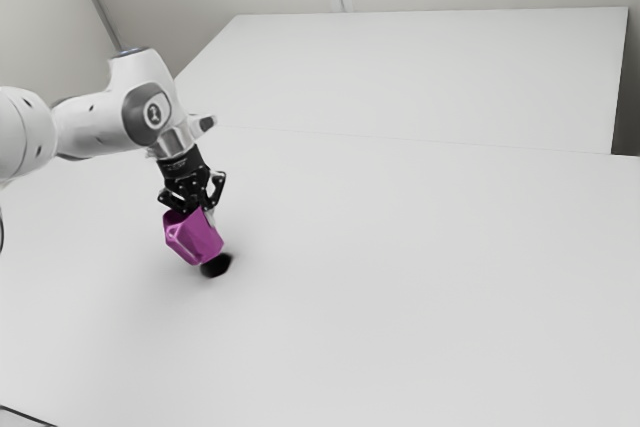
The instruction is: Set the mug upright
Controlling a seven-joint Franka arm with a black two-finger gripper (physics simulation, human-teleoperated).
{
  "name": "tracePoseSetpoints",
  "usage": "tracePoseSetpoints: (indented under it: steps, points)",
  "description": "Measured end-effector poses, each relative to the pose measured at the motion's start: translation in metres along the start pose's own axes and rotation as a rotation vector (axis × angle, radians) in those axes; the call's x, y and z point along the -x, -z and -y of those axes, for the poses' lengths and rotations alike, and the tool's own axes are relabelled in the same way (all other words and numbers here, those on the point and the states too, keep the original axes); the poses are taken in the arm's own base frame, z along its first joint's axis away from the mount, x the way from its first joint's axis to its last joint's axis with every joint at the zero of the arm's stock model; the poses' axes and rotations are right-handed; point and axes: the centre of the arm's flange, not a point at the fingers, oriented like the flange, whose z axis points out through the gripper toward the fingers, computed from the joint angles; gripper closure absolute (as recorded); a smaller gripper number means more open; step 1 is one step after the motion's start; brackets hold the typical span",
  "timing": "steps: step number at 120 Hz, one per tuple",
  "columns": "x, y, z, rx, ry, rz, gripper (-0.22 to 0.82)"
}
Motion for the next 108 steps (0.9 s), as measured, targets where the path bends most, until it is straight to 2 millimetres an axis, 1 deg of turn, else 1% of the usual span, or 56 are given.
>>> tracePoseSetpoints:
  steps: [13,37,52,76,100,101,108]
  points:
    - [0.003,-0.006,-0.01,-0.019,0.032,-0.035,0.78]
    - [0.0,-0.01,-0.016,-0.021,0.111,-0.077,0.78]
    - [-0.001,-0.017,-0.016,-0.023,0.155,-0.083,0.78]
    - [-0.005,-0.034,-0.016,-0.041,0.215,-0.072,0.78]
    - [-0.007,-0.041,-0.016,-0.05,0.257,-0.067,0.78]
    - [-0.007,-0.041,-0.017,-0.05,0.259,-0.067,0.78]
    - [-0.007,-0.04,-0.017,-0.048,0.266,-0.067,0.64]
